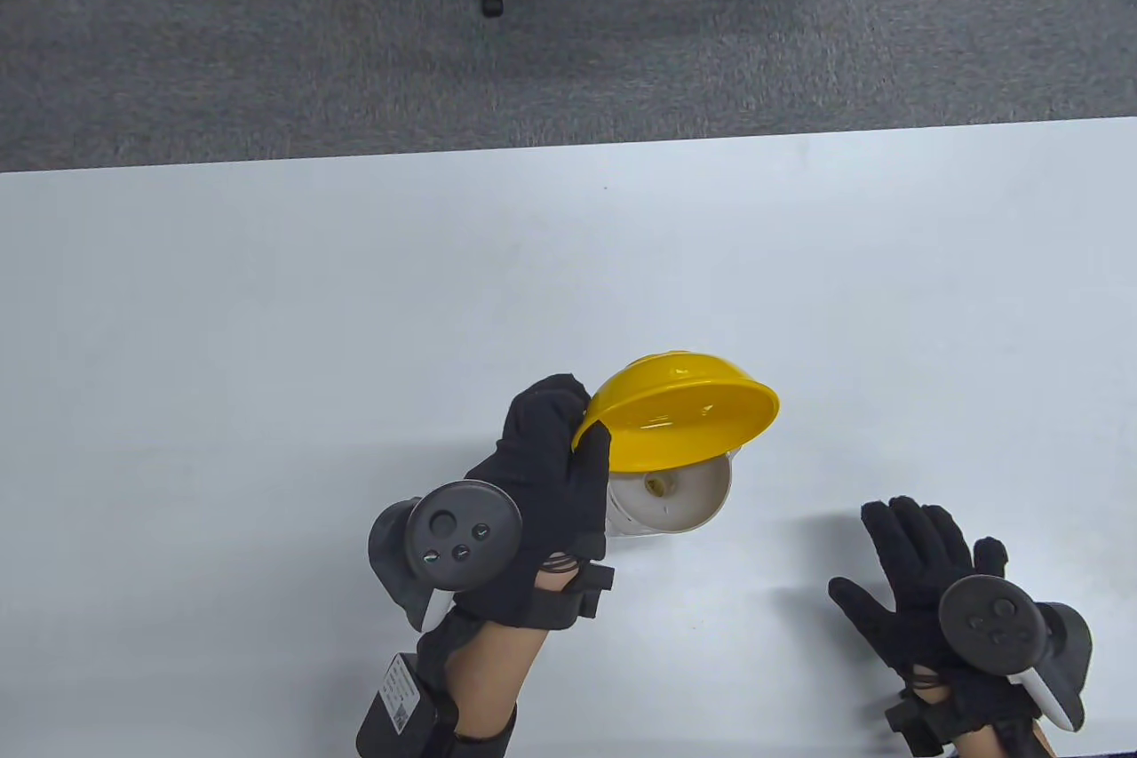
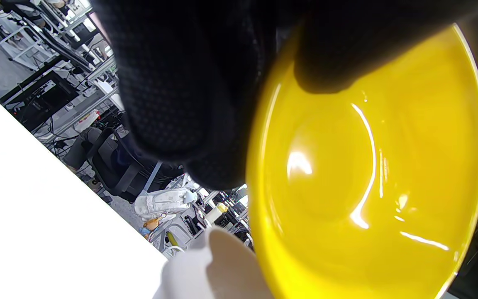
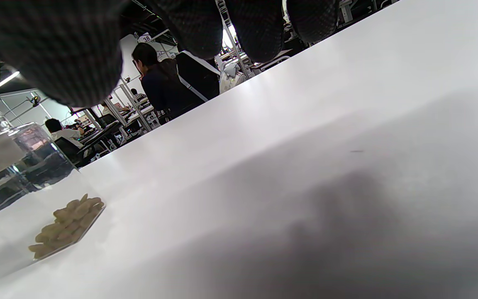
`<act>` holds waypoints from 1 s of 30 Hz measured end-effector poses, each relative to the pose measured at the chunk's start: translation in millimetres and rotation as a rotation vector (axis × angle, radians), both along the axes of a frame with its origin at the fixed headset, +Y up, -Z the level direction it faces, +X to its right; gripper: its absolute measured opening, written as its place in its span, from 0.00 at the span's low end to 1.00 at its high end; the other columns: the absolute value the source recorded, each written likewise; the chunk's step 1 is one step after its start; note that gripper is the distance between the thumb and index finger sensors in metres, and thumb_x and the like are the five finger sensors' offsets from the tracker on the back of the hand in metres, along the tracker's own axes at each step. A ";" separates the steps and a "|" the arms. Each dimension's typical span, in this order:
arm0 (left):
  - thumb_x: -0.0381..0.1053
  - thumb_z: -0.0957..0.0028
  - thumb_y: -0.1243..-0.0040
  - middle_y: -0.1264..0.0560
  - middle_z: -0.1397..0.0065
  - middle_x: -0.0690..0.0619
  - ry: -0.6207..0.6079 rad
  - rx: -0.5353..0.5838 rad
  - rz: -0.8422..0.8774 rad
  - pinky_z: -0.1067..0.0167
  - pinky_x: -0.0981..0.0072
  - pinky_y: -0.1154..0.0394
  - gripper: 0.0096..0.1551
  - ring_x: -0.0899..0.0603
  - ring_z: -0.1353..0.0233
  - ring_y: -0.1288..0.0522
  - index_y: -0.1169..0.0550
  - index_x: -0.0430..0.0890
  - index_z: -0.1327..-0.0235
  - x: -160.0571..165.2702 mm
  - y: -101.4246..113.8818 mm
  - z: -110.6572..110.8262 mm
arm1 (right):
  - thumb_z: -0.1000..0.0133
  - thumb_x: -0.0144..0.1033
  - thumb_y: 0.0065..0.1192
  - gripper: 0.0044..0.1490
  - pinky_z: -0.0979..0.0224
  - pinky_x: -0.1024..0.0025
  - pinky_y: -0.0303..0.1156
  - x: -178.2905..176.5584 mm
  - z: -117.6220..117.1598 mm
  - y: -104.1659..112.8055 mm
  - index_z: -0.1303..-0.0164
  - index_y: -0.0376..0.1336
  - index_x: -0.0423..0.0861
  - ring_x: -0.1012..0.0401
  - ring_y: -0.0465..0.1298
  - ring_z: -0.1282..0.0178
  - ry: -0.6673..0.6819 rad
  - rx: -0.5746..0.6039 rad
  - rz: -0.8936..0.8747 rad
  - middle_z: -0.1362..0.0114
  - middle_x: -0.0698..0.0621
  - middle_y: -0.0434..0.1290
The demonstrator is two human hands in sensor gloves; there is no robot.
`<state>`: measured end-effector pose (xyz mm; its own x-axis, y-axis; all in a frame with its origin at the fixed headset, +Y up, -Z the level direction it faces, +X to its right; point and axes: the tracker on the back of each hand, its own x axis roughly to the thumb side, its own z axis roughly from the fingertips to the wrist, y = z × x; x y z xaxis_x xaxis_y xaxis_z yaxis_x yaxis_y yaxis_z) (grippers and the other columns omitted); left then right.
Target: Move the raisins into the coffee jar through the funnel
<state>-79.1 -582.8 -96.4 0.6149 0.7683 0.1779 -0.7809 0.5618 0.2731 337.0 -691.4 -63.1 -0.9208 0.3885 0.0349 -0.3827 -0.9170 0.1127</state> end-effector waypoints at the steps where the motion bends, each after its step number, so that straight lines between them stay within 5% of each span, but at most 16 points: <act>1: 0.54 0.45 0.32 0.23 0.29 0.52 0.000 -0.003 0.017 0.55 0.67 0.06 0.20 0.46 0.53 0.06 0.30 0.55 0.45 -3.9 1.3 0.5 | 0.54 0.68 0.68 0.54 0.24 0.22 0.41 0.1 -0.1 0.0 0.20 0.55 0.54 0.39 0.56 0.13 -0.001 0.000 0.000 0.13 0.43 0.59; 10: 0.54 0.44 0.32 0.21 0.31 0.50 0.034 -0.026 0.147 0.58 0.65 0.07 0.23 0.44 0.56 0.06 0.30 0.57 0.40 -47.9 6.9 5.2 | 0.54 0.68 0.68 0.54 0.24 0.22 0.40 -1.4 0.4 1.8 0.20 0.56 0.54 0.39 0.56 0.13 0.007 0.006 -0.008 0.13 0.43 0.59; 17: 0.54 0.45 0.31 0.20 0.30 0.49 0.150 -0.152 0.058 0.60 0.65 0.07 0.26 0.44 0.58 0.06 0.28 0.57 0.35 -107.2 -4.0 6.2 | 0.54 0.68 0.68 0.54 0.24 0.22 0.41 -1.7 0.3 2.2 0.20 0.56 0.55 0.39 0.56 0.13 0.013 0.012 -0.015 0.13 0.43 0.59; 30: 0.53 0.48 0.27 0.12 0.39 0.48 0.294 -0.482 -0.203 0.63 0.62 0.08 0.27 0.42 0.62 0.06 0.20 0.55 0.34 -180.6 -88.4 2.5 | 0.54 0.68 0.68 0.54 0.24 0.22 0.41 -4.4 1.3 0.2 0.20 0.56 0.54 0.39 0.56 0.13 0.022 0.005 -0.010 0.13 0.43 0.59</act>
<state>-259.7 -671.2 -93.8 0.7283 0.5824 -0.3610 -0.5755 0.8059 0.1390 332.5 -691.2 -61.8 -0.9157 0.3978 0.0568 -0.3896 -0.9135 0.1167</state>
